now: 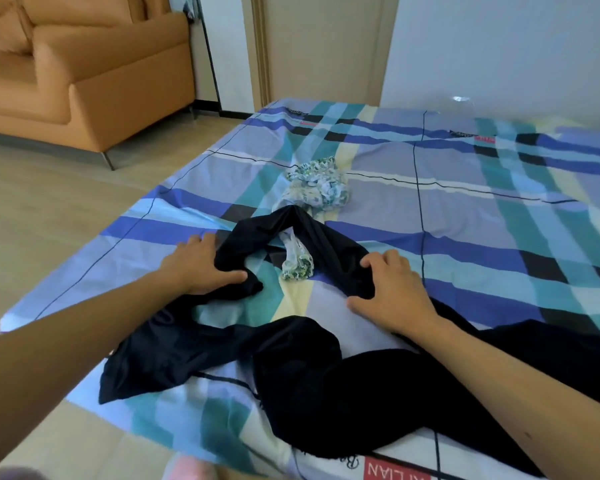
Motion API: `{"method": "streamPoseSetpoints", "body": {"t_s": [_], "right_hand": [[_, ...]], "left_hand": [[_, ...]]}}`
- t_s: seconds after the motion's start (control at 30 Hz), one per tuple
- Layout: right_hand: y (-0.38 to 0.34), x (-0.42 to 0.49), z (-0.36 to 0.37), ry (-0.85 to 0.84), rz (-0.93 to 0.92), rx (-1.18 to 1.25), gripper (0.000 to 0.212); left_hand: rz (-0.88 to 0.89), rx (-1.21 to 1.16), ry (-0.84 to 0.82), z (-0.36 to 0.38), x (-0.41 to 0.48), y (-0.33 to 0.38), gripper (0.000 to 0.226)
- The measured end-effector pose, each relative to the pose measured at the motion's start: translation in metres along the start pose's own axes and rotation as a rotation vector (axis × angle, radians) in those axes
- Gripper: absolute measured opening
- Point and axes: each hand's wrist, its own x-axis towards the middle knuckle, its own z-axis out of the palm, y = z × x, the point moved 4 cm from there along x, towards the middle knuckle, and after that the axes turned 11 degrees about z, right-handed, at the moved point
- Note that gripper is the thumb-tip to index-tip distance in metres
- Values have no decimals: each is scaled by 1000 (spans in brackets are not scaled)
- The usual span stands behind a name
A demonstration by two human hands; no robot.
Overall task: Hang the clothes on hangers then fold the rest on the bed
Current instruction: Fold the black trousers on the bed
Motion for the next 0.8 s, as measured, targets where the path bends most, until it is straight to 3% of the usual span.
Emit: {"method": "streamPoseSetpoints", "body": {"t_s": [0.07,0.13,0.23,0.37,0.67,0.8], "right_hand": [[9,11,2,16,23,-22,35],[15,18,-5,59,30,139,25],[31,20,-34,70,33,384,40],[48,20,-68,24,6,480,44],[43,37,-89,-1,83,747,51],[34,47,-89,35,140,727,50]], "left_hand": [[29,-74,-94,9,12,-9,44],[75,-94,22,-9,16,-16,9],[78,-287,222,-63,14,-32,34],[-17,-478,342,-126,11,-69,31],[-156,-295,636,-167,-15,-108,37],[-207,-188,617,-167,-6,-118,37]]}}
